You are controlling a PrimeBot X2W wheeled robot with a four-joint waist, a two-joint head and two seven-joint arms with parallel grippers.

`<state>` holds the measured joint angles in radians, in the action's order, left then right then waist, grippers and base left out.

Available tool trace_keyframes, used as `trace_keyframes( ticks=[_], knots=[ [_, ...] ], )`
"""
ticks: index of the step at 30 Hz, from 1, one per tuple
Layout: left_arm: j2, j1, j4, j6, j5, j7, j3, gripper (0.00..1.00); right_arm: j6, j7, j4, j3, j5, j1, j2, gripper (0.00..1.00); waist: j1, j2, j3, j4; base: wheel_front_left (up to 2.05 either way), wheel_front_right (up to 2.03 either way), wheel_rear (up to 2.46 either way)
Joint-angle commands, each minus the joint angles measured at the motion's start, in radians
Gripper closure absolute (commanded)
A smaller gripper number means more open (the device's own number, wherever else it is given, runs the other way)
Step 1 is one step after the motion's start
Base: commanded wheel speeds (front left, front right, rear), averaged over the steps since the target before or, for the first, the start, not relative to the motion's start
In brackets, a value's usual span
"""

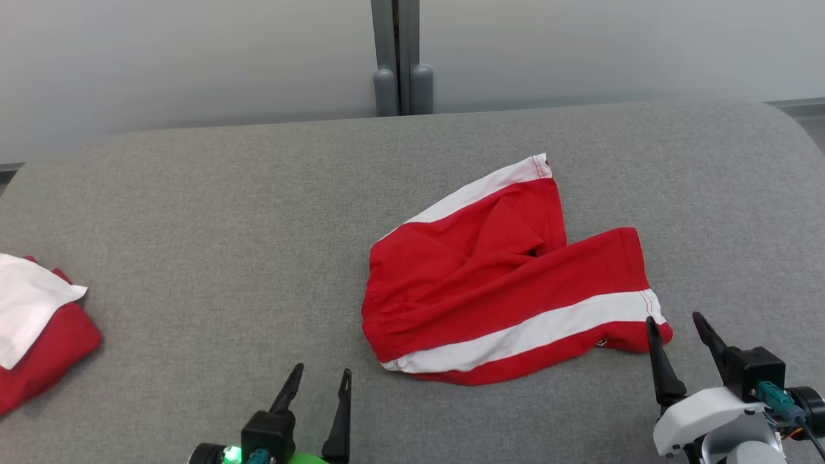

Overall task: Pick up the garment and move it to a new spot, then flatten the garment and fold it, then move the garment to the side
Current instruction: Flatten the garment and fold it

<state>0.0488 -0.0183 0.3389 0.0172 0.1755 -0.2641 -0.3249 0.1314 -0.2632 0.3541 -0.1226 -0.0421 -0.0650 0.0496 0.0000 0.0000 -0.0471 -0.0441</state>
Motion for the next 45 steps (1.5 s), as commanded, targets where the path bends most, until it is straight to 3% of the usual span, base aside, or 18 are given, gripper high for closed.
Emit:
trace_keyframes(
  ticks=[1, 9, 26, 31, 36, 41, 43, 45],
  knots=[
    [0.004, 0.022, 0.007, 0.020, 0.012, 0.000, -0.010, 0.00, -0.001, -0.002, -0.003, 0.000, -0.002, -0.018, 0.003, 0.00, 0.0000, 0.0000, -0.020, 0.008, 0.00, 0.00, 0.00],
    [0.004, 0.085, 0.071, 0.099, 0.110, -0.001, -0.088, 0.00, -0.001, -0.002, -0.014, 0.008, 0.006, -0.057, 0.003, 0.00, 0.0000, 0.0000, -0.091, 0.030, 0.00, 0.00, 0.00],
    [0.009, 0.182, 0.107, 0.114, 0.202, 0.000, -0.220, 0.00, -0.001, -0.002, -0.020, 0.003, 0.012, -0.112, 0.003, 0.00, 0.0000, 0.0000, -0.183, 0.054, 0.00, 0.00, 0.00],
    [0.019, 0.185, 0.088, 0.114, 0.217, 0.000, -0.239, 0.28, -0.001, -0.002, -0.017, 0.002, 0.009, -0.116, 0.003, 0.00, 0.0000, 0.0000, -0.185, 0.050, 0.00, 0.00, 0.00],
    [0.028, 0.171, 0.061, 0.114, 0.223, -0.001, -0.252, 0.29, -0.001, -0.002, -0.013, 0.001, 0.010, -0.116, 0.003, 0.00, 0.0000, 0.0000, -0.180, 0.041, 0.00, 0.00, 0.00],
    [0.041, 0.152, 0.036, 0.114, 0.229, -0.001, -0.273, 0.44, -0.001, -0.002, -0.009, -0.002, 0.010, -0.107, 0.003, 0.00, 0.0000, 0.0000, -0.171, 0.028, 0.00, 0.00, 0.00],
    [0.046, 0.147, 0.028, 0.114, 0.232, -0.001, -0.279, 0.55, -0.001, -0.002, -0.006, -0.004, 0.009, -0.106, 0.003, 0.00, 0.0000, 0.0000, -0.167, 0.024, 0.00, 0.00, 0.00],
    [0.050, 0.144, 0.023, 0.114, 0.236, -0.001, -0.281, 0.84, -0.001, -0.002, -0.005, -0.004, 0.008, -0.106, 0.003, 0.00, 0.0000, 0.0000, -0.165, 0.020, 0.00, 0.00, 0.00]
  ],
)
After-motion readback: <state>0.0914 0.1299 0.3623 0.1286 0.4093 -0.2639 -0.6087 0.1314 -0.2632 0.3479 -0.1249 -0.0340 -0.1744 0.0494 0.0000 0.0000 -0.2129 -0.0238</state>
